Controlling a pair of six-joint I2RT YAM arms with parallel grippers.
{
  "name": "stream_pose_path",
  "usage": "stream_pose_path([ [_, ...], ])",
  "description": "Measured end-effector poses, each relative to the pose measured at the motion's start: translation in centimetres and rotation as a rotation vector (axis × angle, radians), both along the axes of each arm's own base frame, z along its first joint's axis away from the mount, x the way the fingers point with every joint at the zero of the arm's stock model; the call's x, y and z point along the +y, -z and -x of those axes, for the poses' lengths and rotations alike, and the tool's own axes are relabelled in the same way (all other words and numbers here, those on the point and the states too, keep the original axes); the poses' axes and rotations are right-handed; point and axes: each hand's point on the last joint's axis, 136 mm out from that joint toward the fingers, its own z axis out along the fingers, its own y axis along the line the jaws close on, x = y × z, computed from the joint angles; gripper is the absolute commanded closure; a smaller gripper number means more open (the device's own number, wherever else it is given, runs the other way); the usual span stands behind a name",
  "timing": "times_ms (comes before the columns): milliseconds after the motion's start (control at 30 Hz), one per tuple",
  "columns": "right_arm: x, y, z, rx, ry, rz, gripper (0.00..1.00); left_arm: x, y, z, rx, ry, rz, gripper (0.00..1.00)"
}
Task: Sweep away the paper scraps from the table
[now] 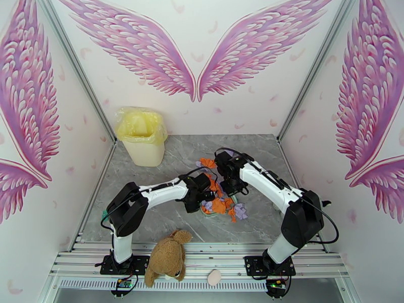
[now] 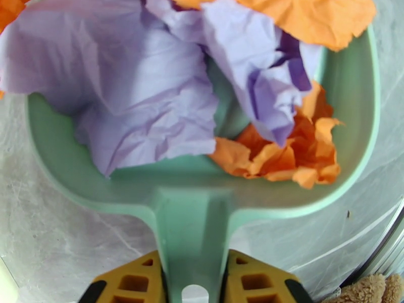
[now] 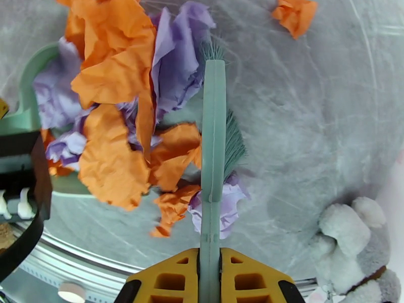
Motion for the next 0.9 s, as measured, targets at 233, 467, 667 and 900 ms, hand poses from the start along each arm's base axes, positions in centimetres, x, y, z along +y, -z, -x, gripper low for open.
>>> stream_pose_path([
  [233, 2.5, -1.5, -0.5, -0.018, -0.001, -0.111, 1.00, 0.7, -0.1, -1.7, 0.000, -0.064, 0.035, 1.00],
  [467, 3.6, -3.9, -1.8, -0.078, 0.007, -0.167, 1.00, 1.2, -0.2, -2.9, -0.009, -0.102, 0.053, 1.00],
  [667, 3.3, -4.7, -1.9, -0.091, 0.008, -0.149, 1.00, 2.5, -0.3, -4.1, -0.022, -0.158, 0.095, 1.00],
  [900, 2.5, -6.6, -2.1, -0.135, 0.013, -0.127, 1.00, 3.9, -1.9, -6.8, -0.090, -0.238, 0.150, 1.00],
])
